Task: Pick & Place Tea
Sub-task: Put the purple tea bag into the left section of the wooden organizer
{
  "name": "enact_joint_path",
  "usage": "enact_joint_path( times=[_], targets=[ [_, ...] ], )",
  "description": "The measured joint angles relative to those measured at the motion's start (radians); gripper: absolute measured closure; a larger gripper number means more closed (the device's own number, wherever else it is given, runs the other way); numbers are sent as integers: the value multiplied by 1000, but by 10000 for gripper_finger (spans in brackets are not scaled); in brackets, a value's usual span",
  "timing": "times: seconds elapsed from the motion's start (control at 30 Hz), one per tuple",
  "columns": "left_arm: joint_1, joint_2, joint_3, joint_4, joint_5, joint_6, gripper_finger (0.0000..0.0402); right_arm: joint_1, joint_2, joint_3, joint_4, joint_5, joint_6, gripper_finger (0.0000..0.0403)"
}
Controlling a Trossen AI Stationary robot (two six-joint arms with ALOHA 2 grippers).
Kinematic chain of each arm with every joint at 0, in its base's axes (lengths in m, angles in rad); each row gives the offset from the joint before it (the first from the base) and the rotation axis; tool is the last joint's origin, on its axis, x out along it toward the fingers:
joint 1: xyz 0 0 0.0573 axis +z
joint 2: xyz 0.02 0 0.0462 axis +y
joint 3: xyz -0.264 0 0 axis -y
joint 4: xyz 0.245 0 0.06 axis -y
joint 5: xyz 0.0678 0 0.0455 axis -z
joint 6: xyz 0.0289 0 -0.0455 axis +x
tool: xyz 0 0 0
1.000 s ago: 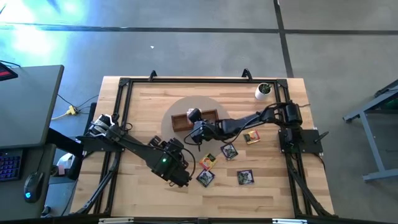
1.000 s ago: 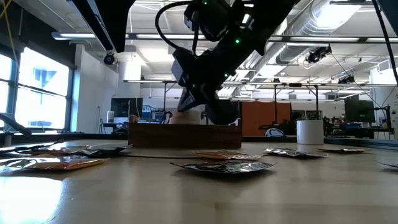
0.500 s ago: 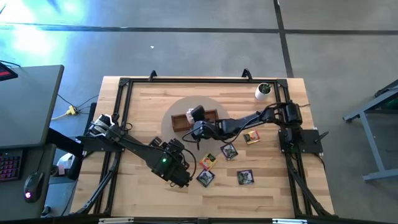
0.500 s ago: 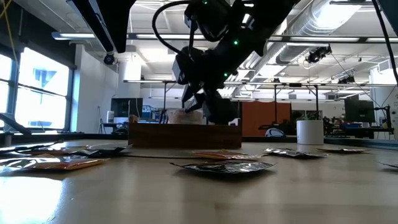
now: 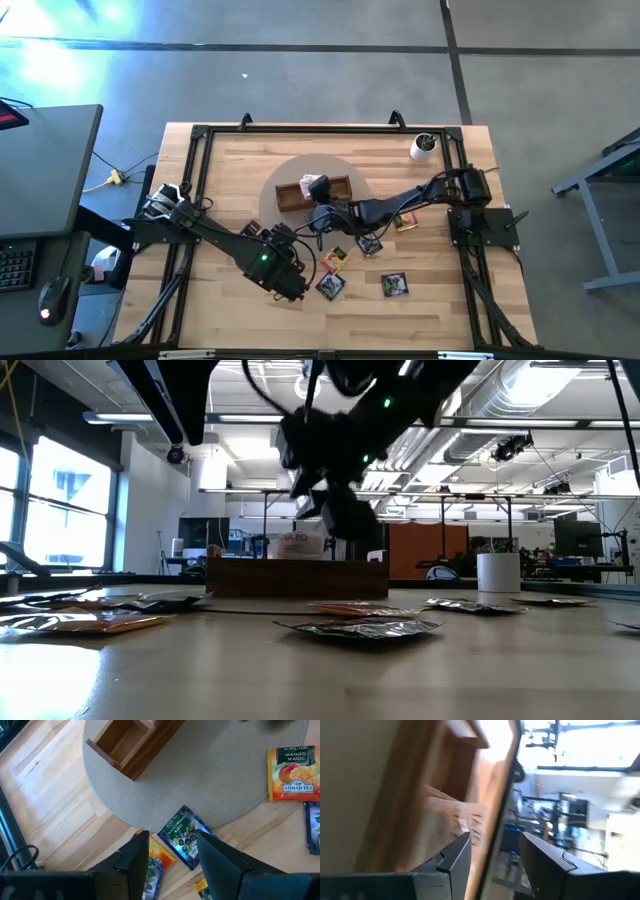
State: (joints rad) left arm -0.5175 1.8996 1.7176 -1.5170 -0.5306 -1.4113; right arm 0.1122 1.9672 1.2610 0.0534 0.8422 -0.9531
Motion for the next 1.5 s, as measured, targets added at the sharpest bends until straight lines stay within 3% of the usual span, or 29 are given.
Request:
enact_joint_path(
  times=[0.13,0.37,0.47,0.57,0.67,0.83,1.03,1.2,1.27,1.37,1.5],
  targets=[
    [-5,0,0,4,3,15,238,31,-96,0,-107,-2,123,246],
    [-83,-19,0,-2,3,71,238,68,-344,0,-462,-328,582,248],
    [-133,-41,2,6,9,56,238,75,-418,0,-591,-397,738,245],
    [-185,-63,0,-14,-2,2,238,84,-465,0,-728,-423,853,246],
    [-228,-95,-1,-61,-7,-104,238,99,-485,0,-838,-517,944,250],
    [-264,-198,-58,-55,-2,-178,238,150,-477,0,-853,-699,978,260],
    [-238,-352,-223,-56,59,-217,238,239,-477,0,-825,-723,1020,271],
    [-178,-508,-449,-26,136,-289,238,307,-477,0,-835,-720,1007,273],
    [-152,-572,-567,75,173,-272,239,322,-477,0,-836,-722,996,273],
    [-124,-666,-748,354,187,-137,239,323,-477,-8,-821,-745,977,274],
    [-86,-768,-961,714,188,19,238,289,-487,-120,-671,-832,922,276]
  ],
)
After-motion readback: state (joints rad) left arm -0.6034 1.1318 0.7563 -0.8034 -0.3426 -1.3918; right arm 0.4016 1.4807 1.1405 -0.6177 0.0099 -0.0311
